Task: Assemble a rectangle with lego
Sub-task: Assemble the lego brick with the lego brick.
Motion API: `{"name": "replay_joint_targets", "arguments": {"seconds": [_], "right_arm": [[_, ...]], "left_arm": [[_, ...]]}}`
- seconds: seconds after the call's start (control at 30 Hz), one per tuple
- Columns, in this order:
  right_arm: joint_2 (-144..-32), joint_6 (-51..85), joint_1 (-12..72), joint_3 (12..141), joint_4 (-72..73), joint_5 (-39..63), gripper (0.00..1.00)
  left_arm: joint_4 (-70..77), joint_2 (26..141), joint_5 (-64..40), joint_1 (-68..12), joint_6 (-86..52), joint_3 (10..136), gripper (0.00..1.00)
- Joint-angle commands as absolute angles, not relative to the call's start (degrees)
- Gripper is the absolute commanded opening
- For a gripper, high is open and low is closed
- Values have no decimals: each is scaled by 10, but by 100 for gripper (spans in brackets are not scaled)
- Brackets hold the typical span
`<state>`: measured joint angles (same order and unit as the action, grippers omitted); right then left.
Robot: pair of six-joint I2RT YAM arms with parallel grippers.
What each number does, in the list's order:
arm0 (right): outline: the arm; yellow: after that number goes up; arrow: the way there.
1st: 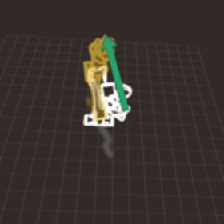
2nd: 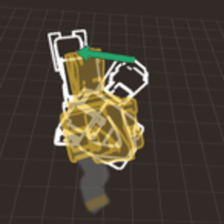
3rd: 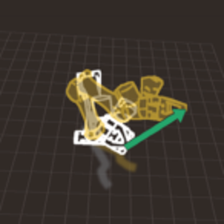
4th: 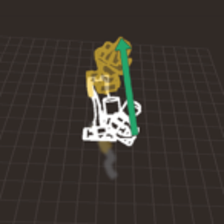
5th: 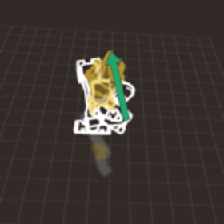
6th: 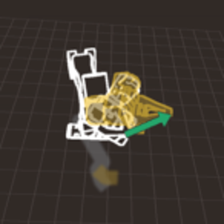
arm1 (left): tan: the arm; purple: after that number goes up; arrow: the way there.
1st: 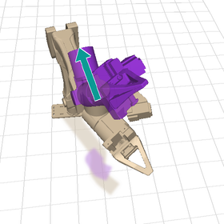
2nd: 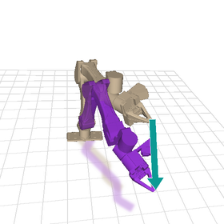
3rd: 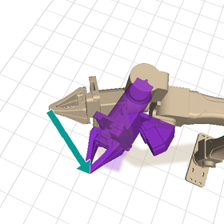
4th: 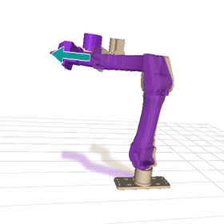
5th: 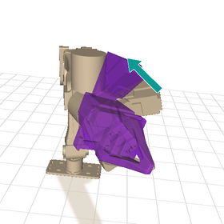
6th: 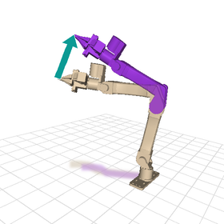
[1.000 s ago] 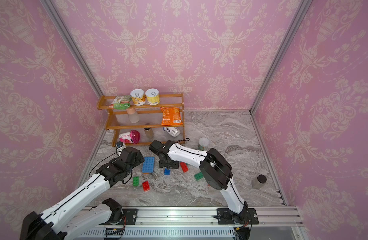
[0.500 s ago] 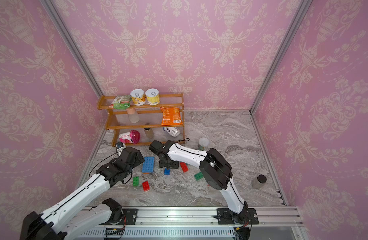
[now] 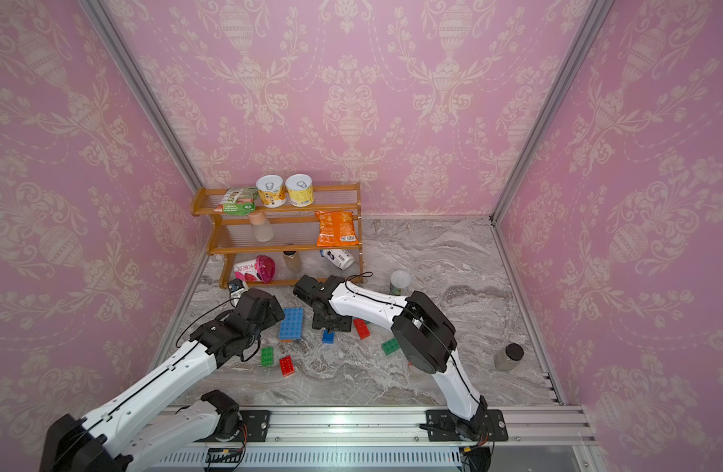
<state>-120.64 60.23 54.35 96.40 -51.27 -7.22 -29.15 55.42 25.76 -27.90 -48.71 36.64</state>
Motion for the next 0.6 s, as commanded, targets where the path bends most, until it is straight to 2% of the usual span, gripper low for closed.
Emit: {"name": "replay_joint_targets", "arguments": {"seconds": [0.0,0.33,0.57], "right_arm": [[-1217,620,537,941,-512,-75,25],[-1222,619,537,932,-511,-72,24],[-1216,604,541,922,-526,-101,17]], "left_arm": [[-287,558,251,-275,-472,367,99],[-287,559,249,-274,-474,366,99],[-287,559,249,-274,-475,365,99]]}}
